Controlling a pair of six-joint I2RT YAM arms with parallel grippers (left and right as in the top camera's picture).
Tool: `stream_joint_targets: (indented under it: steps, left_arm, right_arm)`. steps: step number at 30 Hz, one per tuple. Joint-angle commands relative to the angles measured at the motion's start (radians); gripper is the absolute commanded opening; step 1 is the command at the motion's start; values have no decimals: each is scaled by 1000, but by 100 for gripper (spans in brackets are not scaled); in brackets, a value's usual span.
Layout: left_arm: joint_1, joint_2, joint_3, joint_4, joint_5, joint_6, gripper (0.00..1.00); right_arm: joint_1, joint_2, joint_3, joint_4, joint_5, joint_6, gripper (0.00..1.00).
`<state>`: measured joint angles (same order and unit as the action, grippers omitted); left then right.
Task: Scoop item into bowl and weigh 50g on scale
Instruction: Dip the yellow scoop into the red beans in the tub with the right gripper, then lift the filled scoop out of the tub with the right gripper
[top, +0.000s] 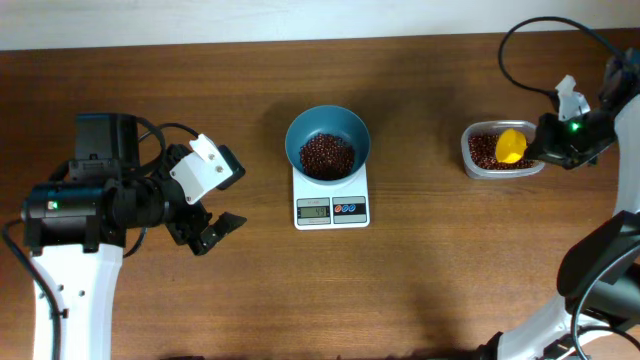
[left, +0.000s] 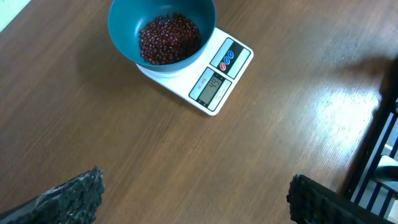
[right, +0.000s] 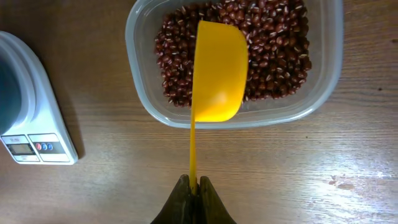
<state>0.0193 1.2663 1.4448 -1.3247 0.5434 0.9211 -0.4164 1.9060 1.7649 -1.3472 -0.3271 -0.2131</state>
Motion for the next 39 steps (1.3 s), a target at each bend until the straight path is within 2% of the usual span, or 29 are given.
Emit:
stream_joint_targets:
  steps: [1, 4, 7, 14, 23, 30, 39]
  left_arm:
    - [5, -2, 7, -1, 18, 12, 99]
    - [5, -2, 7, -1, 18, 12, 99]
    - [5, -2, 7, -1, 18, 12, 99]
    - [5, -2, 7, -1, 18, 12, 99]
    - [5, -2, 7, -1, 18, 12, 99]
    - [5, -2, 7, -1, 18, 12, 99]
    - [5, -2, 7, -1, 18, 12, 99]
  right_arm:
    - [27, -30, 8, 3, 59, -14, 4]
    - [113, -30, 8, 47, 193, 39, 4]
    - [223, -17, 8, 71, 413, 96, 4]
    - [303, 43, 6, 76, 564, 99, 4]
    - [304, 57, 6, 80, 377, 99, 4]
    - [303, 57, 6, 63, 331, 121, 4]
    - [227, 53, 8, 65, 301, 169, 4]
